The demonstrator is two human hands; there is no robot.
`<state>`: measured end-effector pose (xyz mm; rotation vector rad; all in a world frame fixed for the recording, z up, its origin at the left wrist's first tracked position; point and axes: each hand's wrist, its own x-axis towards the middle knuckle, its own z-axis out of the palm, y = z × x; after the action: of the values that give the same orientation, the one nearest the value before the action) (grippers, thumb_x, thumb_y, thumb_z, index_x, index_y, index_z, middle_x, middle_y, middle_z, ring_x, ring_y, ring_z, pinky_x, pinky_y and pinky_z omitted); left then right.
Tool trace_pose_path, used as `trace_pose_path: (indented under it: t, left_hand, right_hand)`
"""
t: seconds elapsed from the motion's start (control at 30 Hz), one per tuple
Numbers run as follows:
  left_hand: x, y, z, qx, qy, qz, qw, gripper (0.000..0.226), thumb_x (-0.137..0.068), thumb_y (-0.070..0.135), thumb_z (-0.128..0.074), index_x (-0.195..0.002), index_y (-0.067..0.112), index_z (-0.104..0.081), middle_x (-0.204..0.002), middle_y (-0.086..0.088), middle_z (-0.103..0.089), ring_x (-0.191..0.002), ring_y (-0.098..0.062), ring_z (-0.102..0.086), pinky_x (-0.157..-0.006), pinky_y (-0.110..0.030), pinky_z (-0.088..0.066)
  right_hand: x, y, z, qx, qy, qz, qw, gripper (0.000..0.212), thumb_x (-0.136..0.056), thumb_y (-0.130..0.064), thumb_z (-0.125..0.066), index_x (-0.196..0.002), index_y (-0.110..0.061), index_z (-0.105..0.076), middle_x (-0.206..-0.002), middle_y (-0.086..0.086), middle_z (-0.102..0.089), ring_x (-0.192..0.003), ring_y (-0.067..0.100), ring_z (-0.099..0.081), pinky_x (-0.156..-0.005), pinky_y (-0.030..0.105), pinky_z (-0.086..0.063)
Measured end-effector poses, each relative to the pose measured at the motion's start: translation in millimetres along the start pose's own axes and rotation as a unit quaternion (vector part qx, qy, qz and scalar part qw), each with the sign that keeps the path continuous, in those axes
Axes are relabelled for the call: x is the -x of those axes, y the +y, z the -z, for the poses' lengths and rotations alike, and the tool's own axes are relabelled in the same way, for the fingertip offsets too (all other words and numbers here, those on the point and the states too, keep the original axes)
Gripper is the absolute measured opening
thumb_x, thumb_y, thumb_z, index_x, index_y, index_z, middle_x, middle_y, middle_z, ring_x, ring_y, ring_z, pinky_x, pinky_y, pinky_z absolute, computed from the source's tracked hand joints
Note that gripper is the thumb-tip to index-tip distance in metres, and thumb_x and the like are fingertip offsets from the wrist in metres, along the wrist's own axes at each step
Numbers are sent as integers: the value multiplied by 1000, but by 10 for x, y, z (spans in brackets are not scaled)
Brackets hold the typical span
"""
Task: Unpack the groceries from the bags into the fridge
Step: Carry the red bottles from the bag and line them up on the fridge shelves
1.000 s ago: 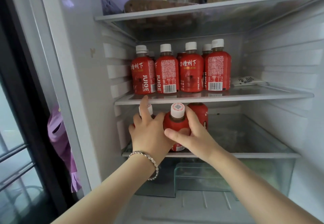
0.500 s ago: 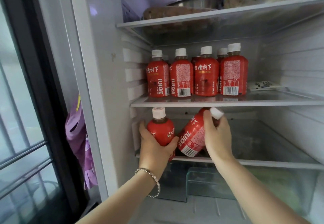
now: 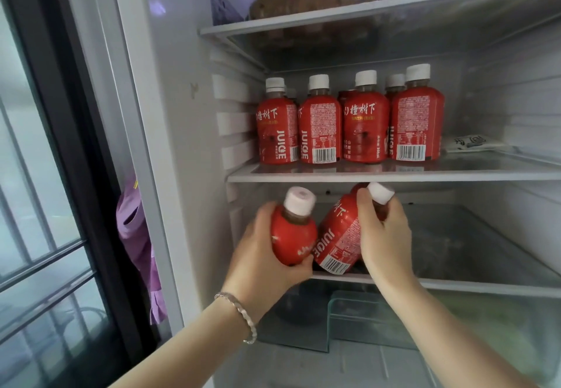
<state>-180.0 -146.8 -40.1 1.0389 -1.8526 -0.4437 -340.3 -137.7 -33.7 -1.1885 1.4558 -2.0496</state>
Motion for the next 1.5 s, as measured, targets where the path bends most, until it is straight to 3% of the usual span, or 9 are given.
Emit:
trace_pose_path:
  t: [0.1,0.3,0.5,0.67,0.77,0.97,1.13,1.3,1.5]
  left_hand:
    - [-61,83,-27,-88,-42,-70,993,84,-63,34,-81,-131,41,-31,-114,20,-38,-100,-1,-43,-86,-18,-41]
    - [-444,14,-73,-101,-75,17,992,78,-64,29,-81,-127,30,-35,-116,2,-54,-100,-16,-56,-80,-25,-44]
    - [-594,-72,-238,39,41,110,992,69,-72,19,-79,-130,22,-42,-115,4,-56,-99,-11,-52,-80,-21,-38]
    - [-539,-138,-378,141,93,128,977,75,-71,19,-80,-131,29,-37,-110,11,-50,-94,-7,-49,-66,-11,-47]
    - [-566,-220,-469,198,125,144,961,83,-70,14,-80,-135,27,-30,-125,2,-48,-106,-14,-51,-93,-31,-47]
    - [-694,-216,-531,31,22,152,988,71,-96,32,-44,-148,21,4,-151,-13,-15,-136,-30,-26,-111,-45,-28]
    - [-542,-309,-446,-94,9,86,992,72,-98,28,-41,-149,22,9,-151,-11,-10,-136,-27,-26,-110,-39,-28]
    - [-593,-330,-456,-154,-13,111,982,83,-94,21,-47,-147,27,17,-137,-17,-39,-115,-30,-51,-97,-43,-45]
    - [-1021,-450,-510,-142,-91,161,973,82,-93,19,-48,-148,19,12,-143,-18,-37,-122,-29,-48,-105,-42,-40]
  right_hand:
    - [-1,-8,31,4,17,9,1000,21,-94,-40,-49,-106,-23,-55,-83,-12,-61,-72,-3,-59,-60,13,-39]
    - [38,34,62,-6,5,-6,1000,26,-93,-42,-51,-112,-25,-53,-94,-10,-61,-89,6,-59,-71,23,-46]
    - [-64,20,-40,89,-5,-5,996,34,-91,-52,-47,-113,-26,-52,-98,-4,-63,-93,17,-62,-86,43,-51]
    - [-169,-29,-205,218,-27,19,975,49,-92,-56,-39,-125,-22,-47,-108,1,-62,-95,22,-62,-80,40,-51]
    - [-106,-11,-402,286,-33,70,955,48,-94,-50,-40,-130,-20,-42,-121,8,-51,-101,29,-58,-76,35,-48]
    - [-213,96,-506,287,-43,112,950,71,-90,-50,-48,-142,-7,-27,-140,18,-32,-122,33,-45,-100,39,-44]
    - [112,242,-427,530,-20,221,818,105,-61,-47,-81,-140,2,-32,-129,28,-44,-109,42,-52,-83,49,-49]
    - [-223,204,-564,586,-128,124,791,107,-84,-49,-61,-147,-5,14,-154,21,1,-132,33,-34,-88,34,-49]
    - [-692,442,-811,563,-172,17,808,83,-94,-25,-55,-147,1,4,-149,30,-13,-133,40,-34,-101,43,-41]
